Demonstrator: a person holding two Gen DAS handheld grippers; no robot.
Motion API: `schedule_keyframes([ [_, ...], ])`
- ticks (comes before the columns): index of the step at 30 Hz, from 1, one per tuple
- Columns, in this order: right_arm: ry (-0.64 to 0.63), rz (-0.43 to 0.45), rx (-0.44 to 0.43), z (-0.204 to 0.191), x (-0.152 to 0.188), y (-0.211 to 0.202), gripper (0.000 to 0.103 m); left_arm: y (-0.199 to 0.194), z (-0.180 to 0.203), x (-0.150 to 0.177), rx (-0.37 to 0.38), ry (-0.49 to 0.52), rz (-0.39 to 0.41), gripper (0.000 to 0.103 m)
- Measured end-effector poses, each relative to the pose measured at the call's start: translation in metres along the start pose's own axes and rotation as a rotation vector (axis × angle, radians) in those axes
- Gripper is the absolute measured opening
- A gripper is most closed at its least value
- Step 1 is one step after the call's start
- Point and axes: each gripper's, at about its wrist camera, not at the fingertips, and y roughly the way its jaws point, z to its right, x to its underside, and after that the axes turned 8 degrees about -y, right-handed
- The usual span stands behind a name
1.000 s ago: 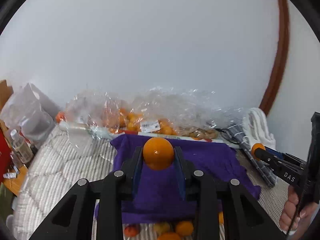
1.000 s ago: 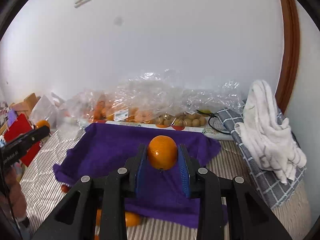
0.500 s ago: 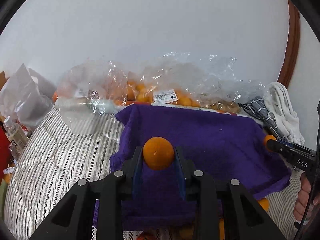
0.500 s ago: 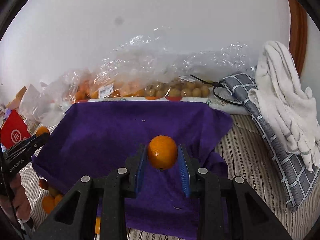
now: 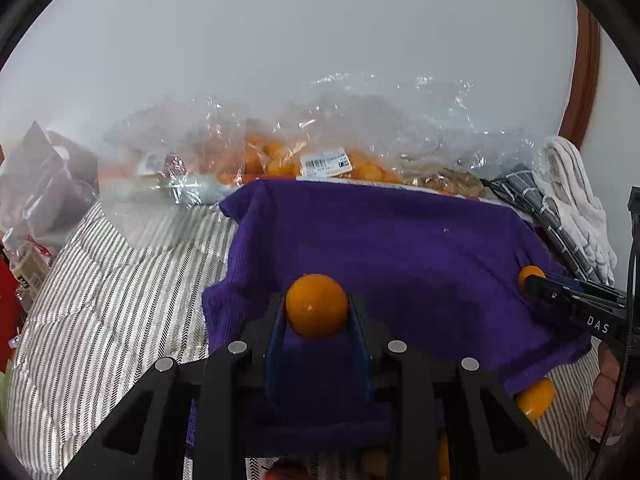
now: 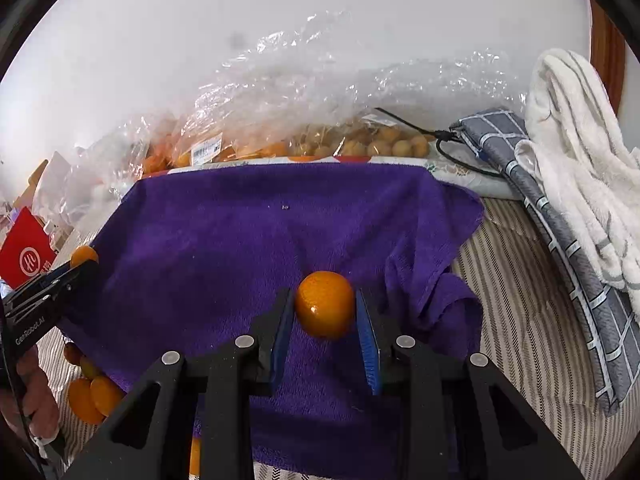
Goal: Organize fruits
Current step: 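Lift both oranges onto the purple towel and open both grippers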
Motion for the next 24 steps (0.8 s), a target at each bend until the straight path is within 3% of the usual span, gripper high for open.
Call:
schedule_keyframes([
  [10, -0.031, -0.008, 0.025, -0.0047, 0.0053, 0.0021, 0.032, 0.0062, -0.0018, -0.001, -0.022, -0.016, -0.037, 0.029],
  [14, -0.024, -0.029, 0.034, -0.0052, 0.0057, 0.007, 0.037, 0.0097, -0.0022, -0.0007, -0.031, -0.017, -0.05, 0.029],
  [24, -0.026, -0.021, 0.038, -0.0059, 0.0077, 0.0029, 0.038, 0.0053, -0.0004, -0.0005, -0.012, -0.011, -0.028, 0.029],
])
